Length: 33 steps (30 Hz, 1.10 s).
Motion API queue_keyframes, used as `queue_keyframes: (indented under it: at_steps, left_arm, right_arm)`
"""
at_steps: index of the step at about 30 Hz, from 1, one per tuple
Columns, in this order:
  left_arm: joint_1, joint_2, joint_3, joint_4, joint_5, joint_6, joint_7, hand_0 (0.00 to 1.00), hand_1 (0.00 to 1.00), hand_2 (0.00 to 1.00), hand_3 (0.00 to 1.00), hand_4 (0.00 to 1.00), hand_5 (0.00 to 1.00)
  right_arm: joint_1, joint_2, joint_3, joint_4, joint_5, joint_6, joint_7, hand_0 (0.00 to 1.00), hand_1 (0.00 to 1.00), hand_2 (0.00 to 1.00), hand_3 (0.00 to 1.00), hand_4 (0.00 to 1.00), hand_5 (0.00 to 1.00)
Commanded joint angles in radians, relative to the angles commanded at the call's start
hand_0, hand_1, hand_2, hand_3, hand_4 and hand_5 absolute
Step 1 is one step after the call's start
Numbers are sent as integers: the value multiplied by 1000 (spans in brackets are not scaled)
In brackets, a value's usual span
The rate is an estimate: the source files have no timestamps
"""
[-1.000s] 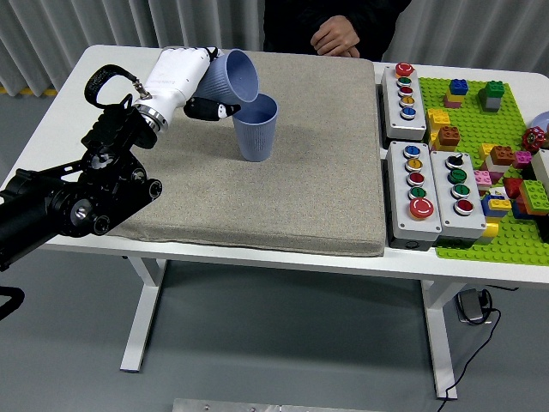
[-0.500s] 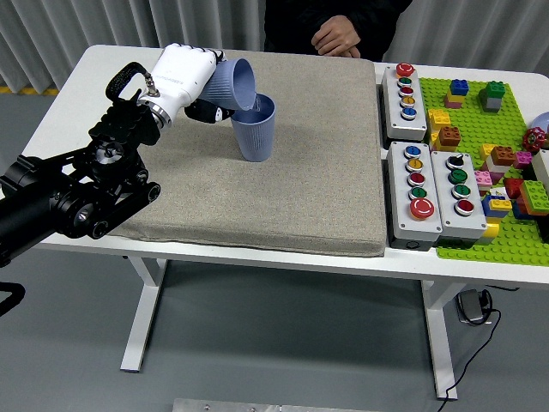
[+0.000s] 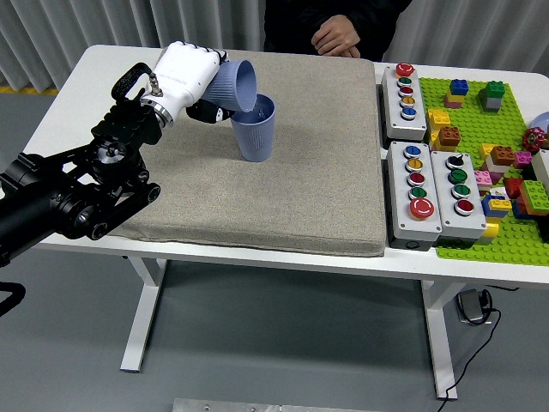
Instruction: Pick cup pour cup place
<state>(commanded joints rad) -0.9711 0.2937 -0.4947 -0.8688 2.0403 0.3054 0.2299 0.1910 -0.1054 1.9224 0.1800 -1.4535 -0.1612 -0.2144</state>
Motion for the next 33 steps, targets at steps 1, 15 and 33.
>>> queue_keyframes:
  at_steps: [1, 15, 33]
  left_arm:
    - [0, 0, 0, 0, 0, 0, 0, 545, 489, 506, 499, 763, 179]
    - [-4, 3, -12, -11, 4, 9, 0, 544, 489, 506, 498, 762, 182]
    - [-17, 8, -13, -10, 126, 7, 16, 540, 486, 505, 498, 763, 189]
  right_arm:
    - [0, 0, 0, 0, 0, 0, 0, 695, 629, 591, 587, 2, 265]
    - [0, -1, -2, 0, 4, -1, 1, 695, 629, 591, 587, 2, 264]
    - [3, -2, -5, 0, 8, -3, 1, 695, 629, 591, 588, 2, 259]
